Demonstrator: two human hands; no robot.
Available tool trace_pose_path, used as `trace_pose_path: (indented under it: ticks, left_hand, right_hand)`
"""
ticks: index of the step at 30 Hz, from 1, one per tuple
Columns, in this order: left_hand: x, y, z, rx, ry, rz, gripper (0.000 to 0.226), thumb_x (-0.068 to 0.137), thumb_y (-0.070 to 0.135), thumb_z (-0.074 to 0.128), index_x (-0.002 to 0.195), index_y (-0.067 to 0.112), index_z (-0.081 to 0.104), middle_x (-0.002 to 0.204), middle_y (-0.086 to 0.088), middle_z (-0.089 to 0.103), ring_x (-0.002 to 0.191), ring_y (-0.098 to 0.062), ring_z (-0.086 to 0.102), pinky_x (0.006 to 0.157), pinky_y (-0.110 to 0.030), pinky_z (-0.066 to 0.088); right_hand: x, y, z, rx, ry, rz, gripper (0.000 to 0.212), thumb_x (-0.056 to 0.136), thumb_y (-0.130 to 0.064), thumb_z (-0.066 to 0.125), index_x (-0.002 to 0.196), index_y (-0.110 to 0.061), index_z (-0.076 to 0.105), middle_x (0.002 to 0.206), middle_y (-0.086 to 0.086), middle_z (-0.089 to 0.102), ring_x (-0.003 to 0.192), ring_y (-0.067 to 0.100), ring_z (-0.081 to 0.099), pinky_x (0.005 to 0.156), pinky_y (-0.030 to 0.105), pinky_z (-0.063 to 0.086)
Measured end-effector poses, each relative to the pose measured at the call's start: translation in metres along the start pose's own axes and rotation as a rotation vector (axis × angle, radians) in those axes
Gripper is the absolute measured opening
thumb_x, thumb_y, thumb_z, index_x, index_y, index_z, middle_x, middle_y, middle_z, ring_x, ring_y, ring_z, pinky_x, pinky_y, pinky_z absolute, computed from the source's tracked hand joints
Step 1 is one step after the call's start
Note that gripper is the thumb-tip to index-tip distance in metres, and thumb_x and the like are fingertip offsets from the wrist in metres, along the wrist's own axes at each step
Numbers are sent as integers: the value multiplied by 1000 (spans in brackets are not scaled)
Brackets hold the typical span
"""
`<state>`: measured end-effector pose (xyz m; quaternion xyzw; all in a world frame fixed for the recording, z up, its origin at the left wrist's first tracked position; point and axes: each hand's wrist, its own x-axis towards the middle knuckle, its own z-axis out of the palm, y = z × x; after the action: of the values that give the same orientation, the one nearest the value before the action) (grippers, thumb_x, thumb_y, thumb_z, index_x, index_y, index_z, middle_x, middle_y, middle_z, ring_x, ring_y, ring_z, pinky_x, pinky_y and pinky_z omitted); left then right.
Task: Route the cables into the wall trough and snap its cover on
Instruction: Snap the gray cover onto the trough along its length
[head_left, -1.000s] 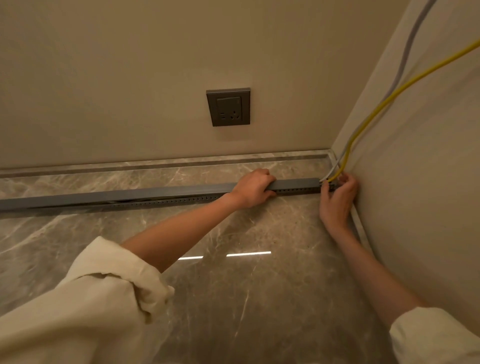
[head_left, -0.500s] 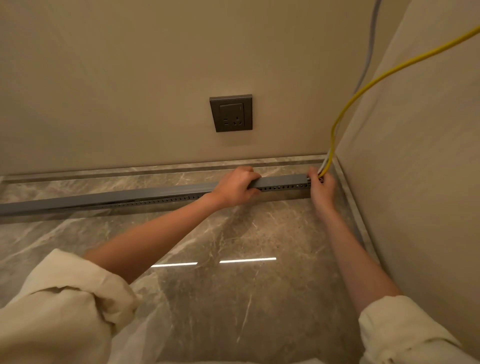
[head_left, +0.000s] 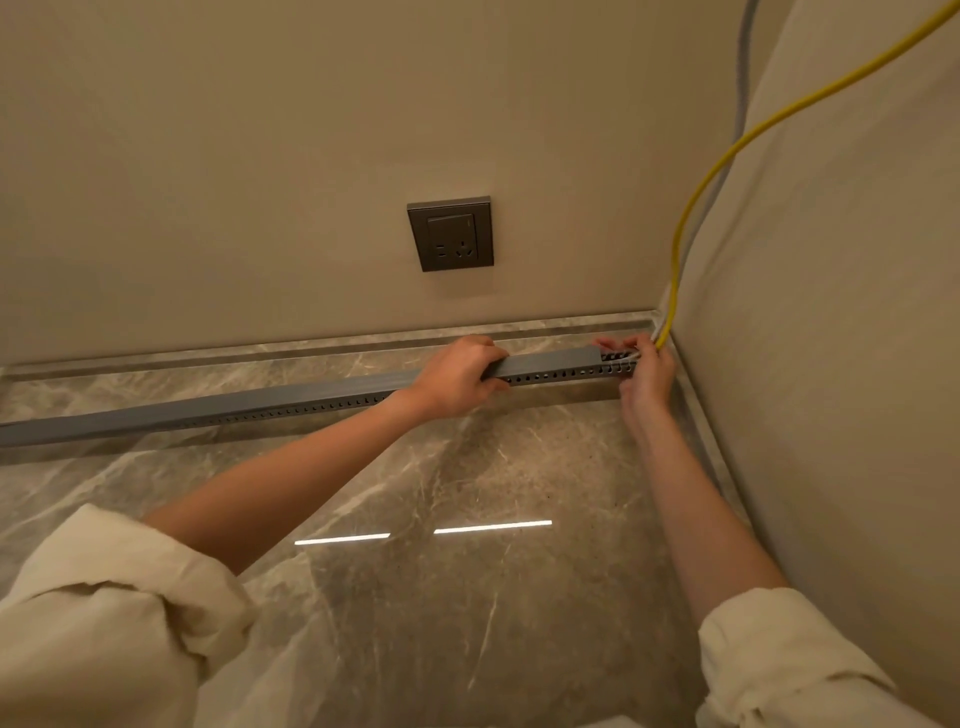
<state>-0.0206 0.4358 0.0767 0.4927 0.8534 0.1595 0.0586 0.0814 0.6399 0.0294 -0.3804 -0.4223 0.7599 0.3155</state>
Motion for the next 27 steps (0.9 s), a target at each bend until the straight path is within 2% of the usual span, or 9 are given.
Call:
trace_pose_path:
  ticks: [3,6,8,10,13,22,27]
  left_hand:
    - [1,1,-1,7,6,2,19,84,25,65,94,9,64,91,-11,62,83,-26,55,69,-38,46]
    - [1,2,-1,8,2,-3,20,84,27,65,93,10,64,90,-10,62,81,-26,55,68,-39,46]
    - [1,2,-2,3,-7,-5,20,84,29,64,92,11,64,87,-9,64,79,-26,56,66,-38,46]
    - [4,2,-4,-29,2,-11,19,85,30,64,88,12,63,82,-8,65,74,-26,58,61,-35,42]
    - [12,4,-9,-57,0,-29,24,86,32,64,96,10,65,84,-9,69,74,-26,60,60,-30,38]
    - [34,15,-12,-122,-190,-3,28,88,33,60,98,7,67,86,-13,69,76,-28,60,65,-37,43]
    - [36,14,-11,-205,-203,-18,24,89,31,59,99,11,68,78,-3,63,70,-19,54,65,-35,42]
  right_hand:
    - [-3,-3,1,433,-72,192,22,95,-14,44,78,-6,56,69,13,73,67,23,71,62,28,59]
    - [-10,2,8,639,-124,286,27,93,-26,48,74,-9,56,78,14,73,76,25,72,74,31,57]
    - [-13,5,15,723,-92,325,31,96,-29,45,75,-9,54,80,16,73,79,27,71,78,34,56]
    - [-13,5,18,737,-66,327,34,98,-31,41,74,-10,52,83,16,73,82,28,71,77,37,55]
    - [-12,3,19,720,-83,297,40,99,-36,39,72,-10,54,85,16,75,85,28,72,82,39,54]
    - [-17,-4,24,771,-106,261,45,99,-38,36,73,-6,55,77,18,74,76,27,73,77,35,53]
    - [-18,-6,27,782,-86,260,45,99,-38,36,73,-6,55,75,16,74,76,27,73,76,35,53]
